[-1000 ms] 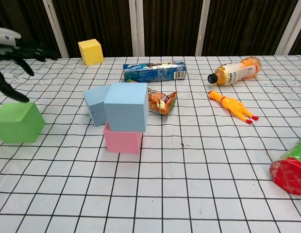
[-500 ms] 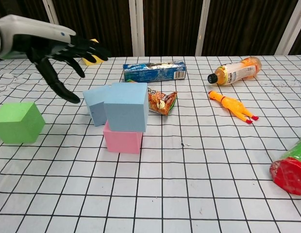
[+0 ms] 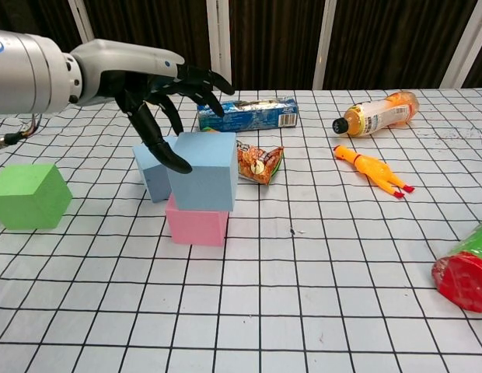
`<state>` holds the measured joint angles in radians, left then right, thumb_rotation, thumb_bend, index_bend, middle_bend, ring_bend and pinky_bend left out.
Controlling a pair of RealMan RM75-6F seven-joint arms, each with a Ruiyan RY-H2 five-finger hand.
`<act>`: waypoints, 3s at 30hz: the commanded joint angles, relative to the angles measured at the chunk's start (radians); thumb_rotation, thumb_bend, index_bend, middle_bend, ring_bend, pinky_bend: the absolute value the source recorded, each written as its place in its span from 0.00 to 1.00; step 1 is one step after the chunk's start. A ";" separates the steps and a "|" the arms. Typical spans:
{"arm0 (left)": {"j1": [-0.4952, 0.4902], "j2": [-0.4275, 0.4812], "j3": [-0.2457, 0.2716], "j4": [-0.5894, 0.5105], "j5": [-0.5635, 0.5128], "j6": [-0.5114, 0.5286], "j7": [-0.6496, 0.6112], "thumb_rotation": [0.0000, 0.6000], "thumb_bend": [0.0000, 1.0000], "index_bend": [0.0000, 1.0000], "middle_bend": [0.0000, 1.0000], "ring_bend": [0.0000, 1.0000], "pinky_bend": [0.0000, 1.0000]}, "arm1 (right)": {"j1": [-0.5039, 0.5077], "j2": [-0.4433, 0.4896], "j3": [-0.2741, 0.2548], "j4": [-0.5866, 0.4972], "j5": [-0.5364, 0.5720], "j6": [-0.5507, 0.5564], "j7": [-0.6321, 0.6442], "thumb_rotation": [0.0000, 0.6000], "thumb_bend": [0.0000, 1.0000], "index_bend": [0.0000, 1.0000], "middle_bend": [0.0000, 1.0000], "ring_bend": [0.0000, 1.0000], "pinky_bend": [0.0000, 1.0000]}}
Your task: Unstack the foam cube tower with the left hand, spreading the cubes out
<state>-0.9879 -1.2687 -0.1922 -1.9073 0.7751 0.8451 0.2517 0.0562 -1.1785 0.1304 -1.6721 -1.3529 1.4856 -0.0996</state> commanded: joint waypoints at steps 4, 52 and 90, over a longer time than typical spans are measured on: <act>-0.020 -0.016 0.014 0.016 -0.041 0.010 0.031 1.00 0.01 0.12 0.18 0.10 0.29 | 0.000 0.003 0.000 -0.002 0.002 -0.005 0.010 1.00 0.00 0.24 0.09 0.20 0.07; 0.240 -0.130 0.074 0.556 0.368 0.369 -0.045 1.00 0.33 0.47 0.50 0.31 0.37 | 0.001 -0.002 0.008 -0.006 0.015 -0.006 0.018 1.00 0.00 0.24 0.09 0.21 0.07; 0.667 0.426 0.111 -0.177 0.415 0.465 -0.154 1.00 0.06 0.13 0.10 0.00 0.23 | 0.004 0.004 -0.004 -0.016 -0.001 -0.012 0.022 1.00 0.00 0.24 0.09 0.21 0.07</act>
<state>-0.4389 -0.9122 -0.1626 -2.0520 1.0785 1.2178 0.2448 0.0603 -1.1756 0.1273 -1.6869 -1.3527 1.4725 -0.0777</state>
